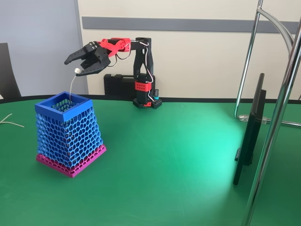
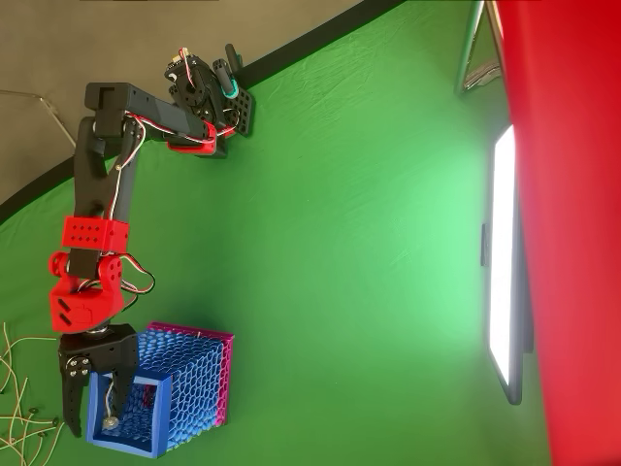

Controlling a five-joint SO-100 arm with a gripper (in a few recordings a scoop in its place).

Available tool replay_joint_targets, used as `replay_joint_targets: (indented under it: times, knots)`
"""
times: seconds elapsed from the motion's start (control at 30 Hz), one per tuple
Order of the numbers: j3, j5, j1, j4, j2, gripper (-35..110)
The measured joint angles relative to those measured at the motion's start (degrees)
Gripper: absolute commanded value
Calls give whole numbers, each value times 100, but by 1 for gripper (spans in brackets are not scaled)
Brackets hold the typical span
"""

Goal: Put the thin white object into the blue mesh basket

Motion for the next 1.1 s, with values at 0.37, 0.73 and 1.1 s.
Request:
replay_joint_targets:
  times: [0.37, 0.73, 1.1]
  knots:
    - [844, -220, 501, -817, 114, 22]
    - [1301, -545, 756, -1143, 598, 22]
    - [2637, -1854, 9, -439, 2092, 24]
